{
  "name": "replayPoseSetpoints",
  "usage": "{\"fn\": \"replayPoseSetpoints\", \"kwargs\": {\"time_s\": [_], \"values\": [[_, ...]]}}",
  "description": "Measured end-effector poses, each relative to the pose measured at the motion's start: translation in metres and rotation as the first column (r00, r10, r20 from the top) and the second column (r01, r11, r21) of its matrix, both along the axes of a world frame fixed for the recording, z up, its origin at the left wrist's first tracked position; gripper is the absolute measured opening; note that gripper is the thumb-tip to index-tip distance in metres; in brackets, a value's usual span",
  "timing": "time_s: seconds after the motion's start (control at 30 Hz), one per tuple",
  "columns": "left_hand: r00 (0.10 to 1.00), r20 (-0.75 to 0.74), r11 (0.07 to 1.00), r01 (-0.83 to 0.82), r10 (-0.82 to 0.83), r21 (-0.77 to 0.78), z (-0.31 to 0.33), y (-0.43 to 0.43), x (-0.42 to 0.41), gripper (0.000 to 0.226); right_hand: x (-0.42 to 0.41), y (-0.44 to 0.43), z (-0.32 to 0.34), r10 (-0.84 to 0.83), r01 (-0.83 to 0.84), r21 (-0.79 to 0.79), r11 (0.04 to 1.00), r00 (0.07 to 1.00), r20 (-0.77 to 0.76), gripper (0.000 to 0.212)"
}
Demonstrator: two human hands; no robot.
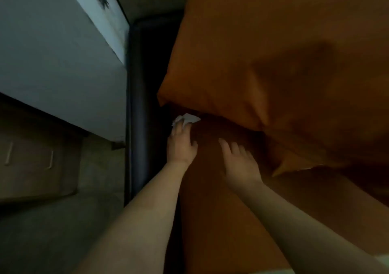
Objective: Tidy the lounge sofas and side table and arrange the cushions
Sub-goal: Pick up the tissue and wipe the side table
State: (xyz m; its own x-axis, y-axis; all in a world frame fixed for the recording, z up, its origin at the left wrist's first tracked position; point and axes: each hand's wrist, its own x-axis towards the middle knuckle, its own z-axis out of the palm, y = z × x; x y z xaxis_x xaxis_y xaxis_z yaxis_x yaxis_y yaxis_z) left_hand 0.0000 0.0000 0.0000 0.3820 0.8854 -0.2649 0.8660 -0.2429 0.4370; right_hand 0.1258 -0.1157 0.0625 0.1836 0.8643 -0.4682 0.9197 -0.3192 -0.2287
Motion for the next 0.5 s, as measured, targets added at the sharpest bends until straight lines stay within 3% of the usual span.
{"fn": "replayPoseSetpoints", "kwargs": {"time_s": [0.13,0.37,0.5], "values": [[0.989,-0.142,0.999,0.043,-0.04,0.023,-0.025,0.029,-0.004,0.068,0.01,-0.001,-0.03,-0.02,0.019,-0.079,0.997,1.0,-0.017,0.078],[0.999,-0.027,0.985,0.015,-0.02,-0.174,-0.047,0.035,-0.002,0.066,0.016,-0.007,-0.046,0.012,-0.012,-0.071,0.997,1.0,-0.006,0.075],[0.999,-0.036,0.979,0.016,-0.024,-0.204,-0.042,0.013,-0.004,0.042,0.022,-0.007,-0.035,0.009,-0.008,-0.011,1.0,1.0,0.016,0.075]]}}
